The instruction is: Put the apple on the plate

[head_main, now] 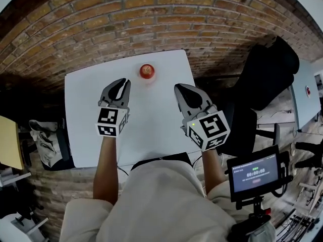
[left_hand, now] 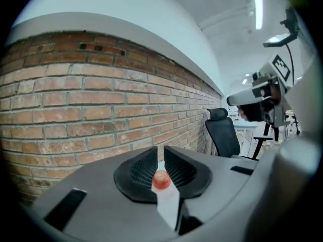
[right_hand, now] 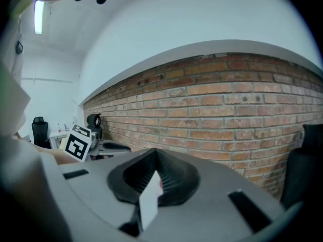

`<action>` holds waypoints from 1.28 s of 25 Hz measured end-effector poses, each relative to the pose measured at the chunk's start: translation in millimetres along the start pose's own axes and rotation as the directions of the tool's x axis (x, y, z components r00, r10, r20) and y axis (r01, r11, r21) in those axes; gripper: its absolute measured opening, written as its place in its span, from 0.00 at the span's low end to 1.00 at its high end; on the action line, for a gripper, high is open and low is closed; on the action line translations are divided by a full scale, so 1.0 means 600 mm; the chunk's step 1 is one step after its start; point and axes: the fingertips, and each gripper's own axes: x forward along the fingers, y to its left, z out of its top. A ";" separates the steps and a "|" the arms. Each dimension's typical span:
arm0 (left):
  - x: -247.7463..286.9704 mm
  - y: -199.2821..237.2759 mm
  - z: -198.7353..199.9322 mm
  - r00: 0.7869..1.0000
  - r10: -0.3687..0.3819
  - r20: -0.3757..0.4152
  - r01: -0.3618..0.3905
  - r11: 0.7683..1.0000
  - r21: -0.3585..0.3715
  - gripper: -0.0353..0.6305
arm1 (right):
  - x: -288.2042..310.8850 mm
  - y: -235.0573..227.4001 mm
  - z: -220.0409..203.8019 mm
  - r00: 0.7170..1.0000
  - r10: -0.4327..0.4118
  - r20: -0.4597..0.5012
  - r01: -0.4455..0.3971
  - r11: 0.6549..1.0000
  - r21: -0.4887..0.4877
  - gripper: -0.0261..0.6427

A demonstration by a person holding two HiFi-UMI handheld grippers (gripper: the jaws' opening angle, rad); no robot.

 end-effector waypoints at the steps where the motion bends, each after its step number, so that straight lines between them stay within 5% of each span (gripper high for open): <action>1: -0.011 0.002 0.014 1.000 0.012 0.016 -0.012 1.000 0.006 0.12 | -0.001 0.003 0.007 1.000 0.004 0.010 -0.004 1.000 -0.004 0.04; 17: -0.150 -0.049 0.156 0.975 0.055 0.215 -0.061 0.998 0.022 0.06 | -0.040 0.053 0.094 0.991 0.051 0.125 -0.041 0.996 -0.084 0.04; 32: -0.207 -0.088 0.197 0.966 0.047 0.254 -0.062 0.997 0.055 0.06 | -0.070 0.089 0.132 0.986 0.071 0.150 -0.048 0.987 -0.154 0.04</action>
